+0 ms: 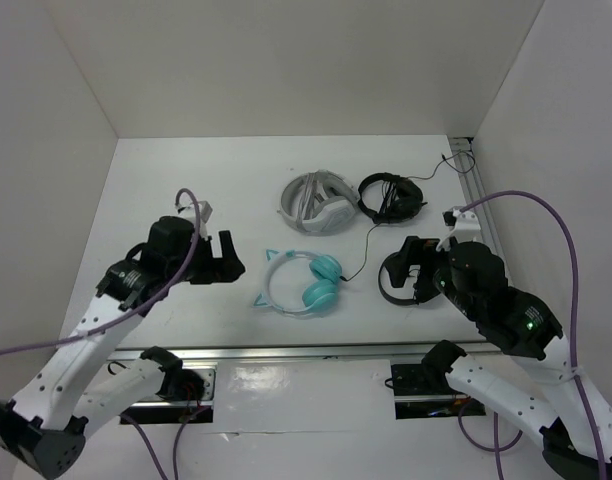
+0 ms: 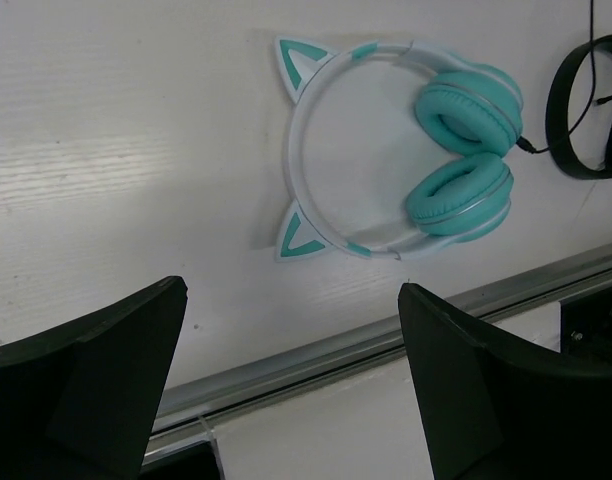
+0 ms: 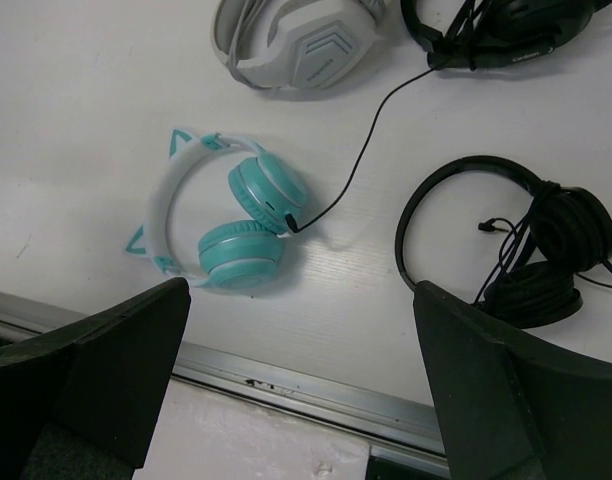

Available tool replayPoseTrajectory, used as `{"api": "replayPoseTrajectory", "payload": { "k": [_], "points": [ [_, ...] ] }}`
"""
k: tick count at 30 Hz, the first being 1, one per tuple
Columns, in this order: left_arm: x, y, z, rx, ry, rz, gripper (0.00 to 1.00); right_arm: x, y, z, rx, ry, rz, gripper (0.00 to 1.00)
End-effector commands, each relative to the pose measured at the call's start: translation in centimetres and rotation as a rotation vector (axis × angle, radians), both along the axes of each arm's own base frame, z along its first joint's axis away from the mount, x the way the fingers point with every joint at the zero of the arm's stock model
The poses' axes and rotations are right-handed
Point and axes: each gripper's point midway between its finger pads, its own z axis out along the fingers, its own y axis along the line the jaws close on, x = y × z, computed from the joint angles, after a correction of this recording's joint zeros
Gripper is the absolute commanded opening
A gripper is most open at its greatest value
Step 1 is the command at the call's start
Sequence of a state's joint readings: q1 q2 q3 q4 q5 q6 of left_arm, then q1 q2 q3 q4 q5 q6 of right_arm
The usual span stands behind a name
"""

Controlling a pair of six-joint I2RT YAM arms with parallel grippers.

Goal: Wrap the headphones

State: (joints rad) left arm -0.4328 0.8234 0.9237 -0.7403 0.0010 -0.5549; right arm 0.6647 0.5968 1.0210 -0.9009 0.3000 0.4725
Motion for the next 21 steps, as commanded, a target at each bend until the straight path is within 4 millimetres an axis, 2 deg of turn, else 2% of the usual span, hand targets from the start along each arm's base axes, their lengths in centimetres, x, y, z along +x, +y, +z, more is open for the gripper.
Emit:
{"api": "replayPoseTrajectory", "payload": {
  "k": [1,3,5,6,7,8,9,11,12,14,15,17,18,21],
  "points": [
    [1.1,-2.1,-1.1,-0.061,0.042,-0.043,1.0,0.2,0.8,1.1,0.026,-0.042,0.043,1.0],
    [1.6,-2.5,-2.2,-0.064,0.082,-0.025,1.0,0.2,0.8,1.4,0.029,-0.06,0.046,1.0],
    [2.6,-1.8,-2.4,-0.04,0.081,0.053,1.0,0.1,1.0,1.0,0.028,-0.049,0.058,1.0],
    [3.0,-2.2,-2.6,-0.054,0.089,0.081,1.0,0.1,1.2,1.2,0.029,-0.057,0.071,1.0],
    [3.7,-3.9,-2.7,-0.095,0.051,0.032,1.0,0.1,1.2,1.2,0.029,-0.057,0.071,1.0],
    [3.2,-3.9,-4.1,-0.067,0.08,0.014,1.0,0.1,1.3,1.2,0.032,-0.055,0.079,1.0],
    [4.5,-5.4,-3.6,-0.119,0.022,-0.028,1.0,0.1,1.3,1.2,0.032,-0.055,0.079,1.0],
    [5.0,-6.9,-6.6,-0.084,0.066,-0.078,1.0,0.0,1.5,0.8,0.017,-0.041,0.091,1.0],
    [5.8,-6.5,-7.7,-0.046,0.075,-0.044,1.0,0.0,1.5,0.8,0.017,-0.041,0.092,1.0],
    [6.1,-7.0,-9.8,0.005,0.105,-0.061,1.0,-0.3,1.6,1.0,0.029,-0.044,0.108,1.0],
    [6.3,-6.8,-11.7,0.039,0.148,-0.051,1.0,-0.4,1.5,1.2,0.027,-0.057,0.113,1.0],
    [6.9,-6.9,-13.0,0.063,0.158,-0.051,1.0,-0.7,1.8,1.5,0.041,-0.07,0.131,1.0],
    [6.8,-6.6,-14.7,0.111,0.188,-0.037,1.0,-0.8,1.7,1.7,0.046,-0.078,0.131,1.0],
    [6.5,-6.5,-16.3,0.155,0.233,-0.019,1.0,-0.8,1.7,1.7,0.046,-0.078,0.131,1.0]
  ]
}}
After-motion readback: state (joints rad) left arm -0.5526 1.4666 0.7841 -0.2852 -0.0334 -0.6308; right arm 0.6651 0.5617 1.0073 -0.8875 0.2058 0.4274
